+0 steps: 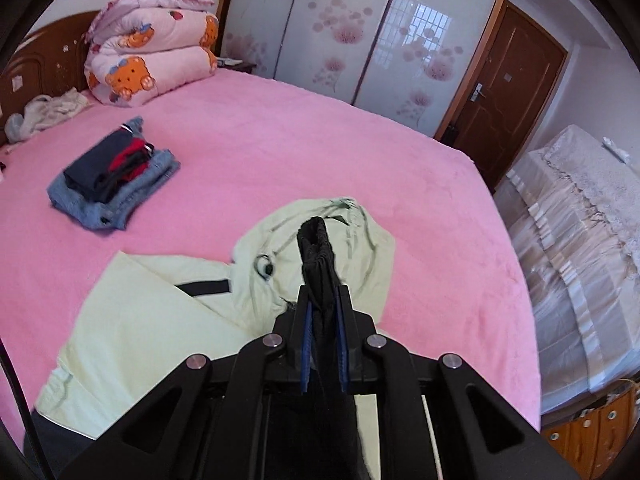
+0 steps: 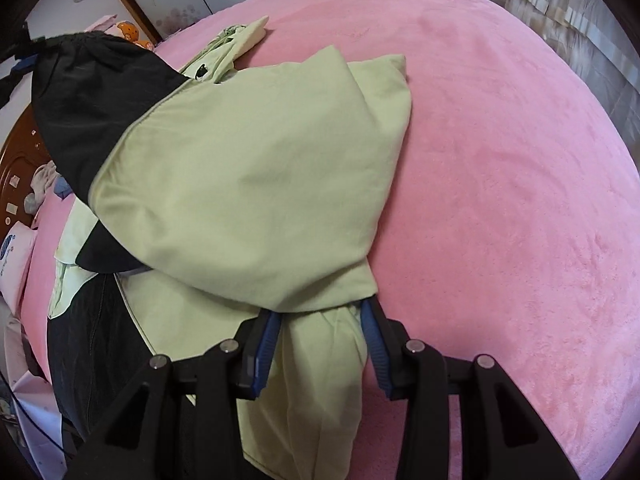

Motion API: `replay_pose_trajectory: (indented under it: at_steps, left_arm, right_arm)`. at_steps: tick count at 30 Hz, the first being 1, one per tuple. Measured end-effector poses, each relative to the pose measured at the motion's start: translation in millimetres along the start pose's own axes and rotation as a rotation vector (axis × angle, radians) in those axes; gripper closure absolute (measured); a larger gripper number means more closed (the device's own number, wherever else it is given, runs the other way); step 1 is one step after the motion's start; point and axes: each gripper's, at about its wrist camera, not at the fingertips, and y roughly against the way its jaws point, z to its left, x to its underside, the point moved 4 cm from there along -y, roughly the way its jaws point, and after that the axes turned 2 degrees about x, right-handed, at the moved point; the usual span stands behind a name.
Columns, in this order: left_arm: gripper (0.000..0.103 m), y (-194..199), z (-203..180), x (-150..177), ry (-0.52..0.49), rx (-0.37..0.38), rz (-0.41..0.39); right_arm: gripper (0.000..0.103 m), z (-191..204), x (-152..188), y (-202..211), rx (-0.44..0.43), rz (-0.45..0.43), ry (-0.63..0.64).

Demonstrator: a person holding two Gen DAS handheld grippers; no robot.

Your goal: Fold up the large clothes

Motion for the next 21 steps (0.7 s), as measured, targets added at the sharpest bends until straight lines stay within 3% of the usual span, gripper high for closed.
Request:
replay_pose_trajectory:
  at_steps: [6, 12, 15, 16, 21]
  left_arm:
    - [0.095, 2, 43, 6, -0.004, -0.135, 0.001]
    - [0.095, -21, 96, 37, 0.066, -0.198, 0.112]
    - [0.095, -38, 116, 63, 0.070, -0.245, 0.184]
    - [0.095, -42, 121, 70, 0.076, -0.252, 0.203]
    - [0.095, -58, 136, 94, 0.086, -0.272, 0.257]
  right_arm:
    - [0.062, -5, 2, 6, 0.035, -0.034, 0.037]
    - [0.063, 0, -7, 10, 0.050, -0.094, 0.065]
    - [0.076, 5, -14, 19, 0.064, -0.161, 0.078]
    - [0.089, 6, -14, 21, 0.055, -0.168, 0.074]
    - [0.096, -5, -14, 20, 0.040, -0.138, -0.037]
